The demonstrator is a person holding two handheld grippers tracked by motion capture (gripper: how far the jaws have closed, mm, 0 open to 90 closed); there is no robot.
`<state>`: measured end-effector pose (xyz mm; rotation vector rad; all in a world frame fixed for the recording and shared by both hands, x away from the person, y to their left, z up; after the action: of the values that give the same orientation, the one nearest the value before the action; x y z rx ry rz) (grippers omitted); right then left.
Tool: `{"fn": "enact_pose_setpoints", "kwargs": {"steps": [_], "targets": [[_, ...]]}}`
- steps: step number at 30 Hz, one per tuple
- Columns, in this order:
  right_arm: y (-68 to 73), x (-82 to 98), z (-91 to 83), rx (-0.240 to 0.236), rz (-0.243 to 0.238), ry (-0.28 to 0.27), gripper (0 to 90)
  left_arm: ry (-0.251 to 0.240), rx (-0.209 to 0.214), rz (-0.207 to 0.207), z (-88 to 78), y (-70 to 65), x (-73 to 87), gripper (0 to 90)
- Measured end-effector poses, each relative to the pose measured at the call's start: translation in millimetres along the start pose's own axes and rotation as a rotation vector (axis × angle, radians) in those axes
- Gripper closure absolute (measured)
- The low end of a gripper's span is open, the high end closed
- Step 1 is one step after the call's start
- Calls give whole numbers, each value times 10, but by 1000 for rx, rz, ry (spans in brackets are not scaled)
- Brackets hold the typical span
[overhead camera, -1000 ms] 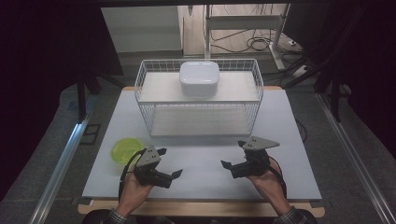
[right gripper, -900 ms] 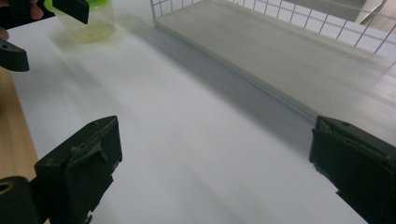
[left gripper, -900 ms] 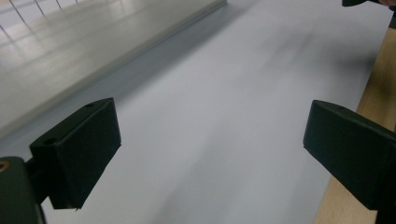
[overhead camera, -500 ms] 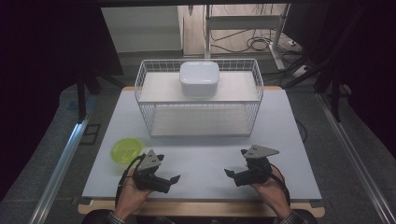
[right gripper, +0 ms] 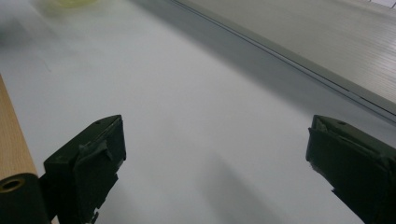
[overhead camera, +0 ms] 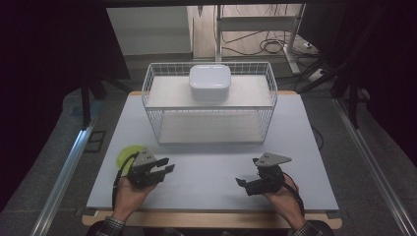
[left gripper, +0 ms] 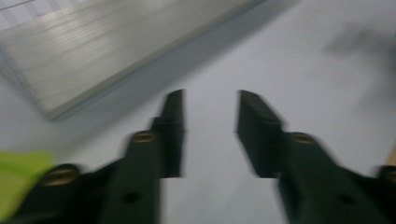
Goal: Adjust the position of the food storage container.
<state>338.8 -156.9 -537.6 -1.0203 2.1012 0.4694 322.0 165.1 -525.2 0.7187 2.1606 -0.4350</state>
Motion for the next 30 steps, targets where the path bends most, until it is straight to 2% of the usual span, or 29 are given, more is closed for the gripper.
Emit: {"fn": "enact_pose_setpoints", "kwargs": {"steps": [1, 2, 3, 5, 6, 7, 12, 13, 14, 18, 19, 20, 23, 26, 30], "targets": [[0, 0, 0, 0, 0, 0, 55, 0, 0, 0, 0, 0, 0, 810], [9, 1, 10, -3, -3, 3, 57, -19, -22, -31, -87, 134, -15, 859], [12, 2, 15, -4, -3, 3, 58, -24, -39, -43, -133, 205, -14, 890], [13, 5, 20, -6, -2, 5, 59, -30, -86, -67, -212, 352, 8, 899], [13, 5, 20, -6, -2, 5, 59, -30, -86, -67, -212, 352, 8, 899], [11, 9, 21, -9, 2, 8, 60, -34, -125, -94, -285, 515, 54, 899], [8, 10, 22, -12, 7, 7, 62, -36, -220, -167, -469, 908, 213, 899], [7, 10, 24, -13, 7, 7, 63, -36, -220, -167, -469, 908, 213, 900], [5, 13, 25, -14, 6, 10, 63, -36, -258, -193, -525, 1043, 286, 899], [7, 19, 35, -16, 7, 15, 65, -29, -311, -243, -578, 1263, 427, 899], [7, 19, 35, -16, 7, 15, 65, -29, -311, -243, -578, 1263, 427, 899], [12, 20, 38, -15, 5, 18, 66, -18, -323, -270, -568, 1343, 497, 899], [22, 23, 47, -18, 3, 22, 68, 14, -331, -292, -519, 1415, 587, 899], [24, 29, 53, -19, -1, 28, 71, 42, -336, -296, -473, 1434, 630, 899], [25, 35, 56, -17, -2, 34, 72, 56, -333, -290, -438, 1414, 637, 899]]}}
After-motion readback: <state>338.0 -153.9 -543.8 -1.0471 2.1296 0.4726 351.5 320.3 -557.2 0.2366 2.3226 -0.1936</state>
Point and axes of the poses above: each handheld gripper's, and its own axes: z roughly forward along the jaws, x roughly out of its underside, y roughly to its left, the point moved 7 cm from there along z, roughly forward along the jaws, and after that the axes turned 4 degrees about y, right-handed, at the moved point
